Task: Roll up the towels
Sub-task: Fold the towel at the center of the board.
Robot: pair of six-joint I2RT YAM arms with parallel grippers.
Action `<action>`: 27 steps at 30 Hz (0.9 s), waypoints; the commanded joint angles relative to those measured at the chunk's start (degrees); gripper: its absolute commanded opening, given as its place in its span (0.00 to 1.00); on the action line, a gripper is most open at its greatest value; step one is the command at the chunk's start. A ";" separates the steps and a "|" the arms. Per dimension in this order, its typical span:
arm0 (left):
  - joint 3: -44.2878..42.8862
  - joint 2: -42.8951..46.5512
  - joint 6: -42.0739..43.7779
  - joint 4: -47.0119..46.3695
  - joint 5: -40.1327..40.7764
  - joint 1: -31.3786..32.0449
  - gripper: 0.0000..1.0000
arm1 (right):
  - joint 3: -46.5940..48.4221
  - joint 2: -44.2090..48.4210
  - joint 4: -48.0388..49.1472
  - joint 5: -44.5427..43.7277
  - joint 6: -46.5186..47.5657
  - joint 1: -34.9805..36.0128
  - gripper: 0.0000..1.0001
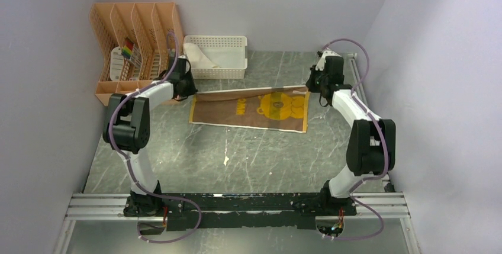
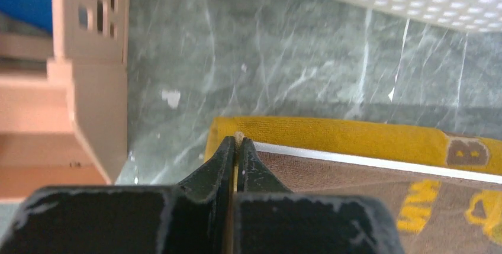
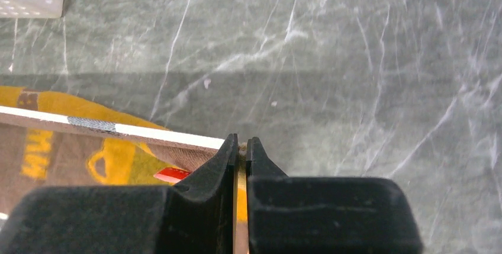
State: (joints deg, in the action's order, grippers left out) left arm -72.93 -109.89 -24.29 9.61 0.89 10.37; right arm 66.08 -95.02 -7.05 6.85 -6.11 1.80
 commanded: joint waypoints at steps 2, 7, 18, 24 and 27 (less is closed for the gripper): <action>7.17 4.83 -2.31 -6.57 0.91 -0.81 0.07 | -9.84 7.21 5.92 -3.01 -3.62 -0.49 0.00; 12.69 6.97 -4.36 -8.82 0.32 -0.83 0.07 | -19.08 12.29 6.81 -3.43 -6.39 1.19 0.00; 18.36 9.83 -5.48 -10.49 0.39 -0.81 0.07 | -27.59 15.82 3.58 -4.16 -9.04 1.44 0.00; 20.31 10.69 -5.80 -10.32 0.16 -0.86 0.07 | -29.82 15.96 2.88 -4.41 -9.92 1.44 0.00; 21.84 11.41 -6.12 -10.69 -0.35 -0.82 0.07 | -29.45 16.07 1.64 -5.02 -9.97 1.40 0.00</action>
State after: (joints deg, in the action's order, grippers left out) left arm -53.04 -100.47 -30.30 -0.05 0.16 10.15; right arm 36.99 -80.27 -3.75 5.06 -15.84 3.44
